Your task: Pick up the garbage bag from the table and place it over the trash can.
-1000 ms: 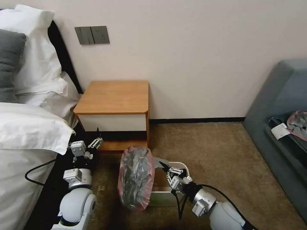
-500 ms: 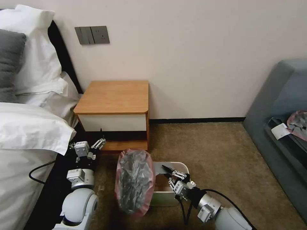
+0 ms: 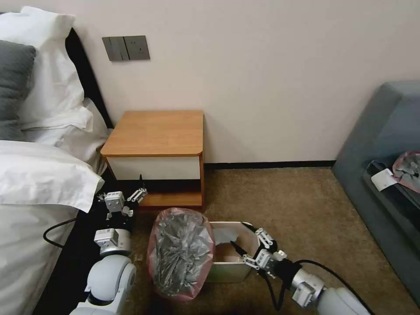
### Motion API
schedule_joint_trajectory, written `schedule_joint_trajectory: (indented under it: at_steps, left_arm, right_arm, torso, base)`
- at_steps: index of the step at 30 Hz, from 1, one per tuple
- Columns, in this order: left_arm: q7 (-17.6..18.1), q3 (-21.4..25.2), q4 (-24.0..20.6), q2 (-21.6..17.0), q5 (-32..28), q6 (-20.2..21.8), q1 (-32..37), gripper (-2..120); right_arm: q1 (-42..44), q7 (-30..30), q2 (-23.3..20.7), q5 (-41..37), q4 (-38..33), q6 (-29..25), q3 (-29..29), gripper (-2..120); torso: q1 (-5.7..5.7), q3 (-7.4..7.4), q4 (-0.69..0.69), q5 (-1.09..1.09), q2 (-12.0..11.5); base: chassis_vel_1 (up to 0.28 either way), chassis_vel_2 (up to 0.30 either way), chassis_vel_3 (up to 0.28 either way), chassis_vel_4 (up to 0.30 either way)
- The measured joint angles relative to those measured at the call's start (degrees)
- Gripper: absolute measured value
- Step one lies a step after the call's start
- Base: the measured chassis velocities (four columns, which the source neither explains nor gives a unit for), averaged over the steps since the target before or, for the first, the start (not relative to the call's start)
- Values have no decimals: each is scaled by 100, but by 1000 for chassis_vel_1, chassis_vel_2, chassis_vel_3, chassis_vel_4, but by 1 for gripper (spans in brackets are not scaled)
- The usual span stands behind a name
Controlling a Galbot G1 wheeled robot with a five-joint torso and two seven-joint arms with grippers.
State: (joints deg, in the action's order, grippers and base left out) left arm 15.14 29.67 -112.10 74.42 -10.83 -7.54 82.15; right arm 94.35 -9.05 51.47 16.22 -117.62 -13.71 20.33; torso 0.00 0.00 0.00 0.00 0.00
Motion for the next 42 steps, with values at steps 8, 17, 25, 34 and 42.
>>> schedule_joint_trajectory:
  at_steps: [8, 17, 25, 34, 42]
  left_arm:
    - [-100, -81, -927, -664, -1657, 811, 717, 95]
    - [-244, -405, -1502, -630, -1628, 906, 1469, 89]
    - [435, -893, -1621, -734, -187, 1822, 1804, 100]
    - [-518, -795, -1956, -580, -1497, 3640, 1566, 100]
    - [-705, -673, -1898, -545, -1898, 4236, 1381, 100]
  right_arm:
    - [243, 29, 202, -378, -339, -7, 619, 100]
    - [-323, 107, 863, -449, -193, 41, 608, 100]
    - [-695, 148, 997, -460, -40, 95, 471, 100]
    - [-718, 163, 1016, -457, -18, 97, 458, 100]
    - [-657, 169, 1024, -452, -18, 51, 488, 100]
  torso:
    - [0, 0, 1, 0, 0]
    - [0, 0, 1, 1, 0]
    - [0, 0, 1, 0, 0]
    - [0, 0, 0, 1, 0]
    - [0, 0, 0, 1, 0]
  base:
    - [0, 0, 0, 0]
    - [0, 0, 0, 0]
    - [0, 0, 0, 0]
    - [0, 0, 0, 0]
    - [0, 0, 0, 0]
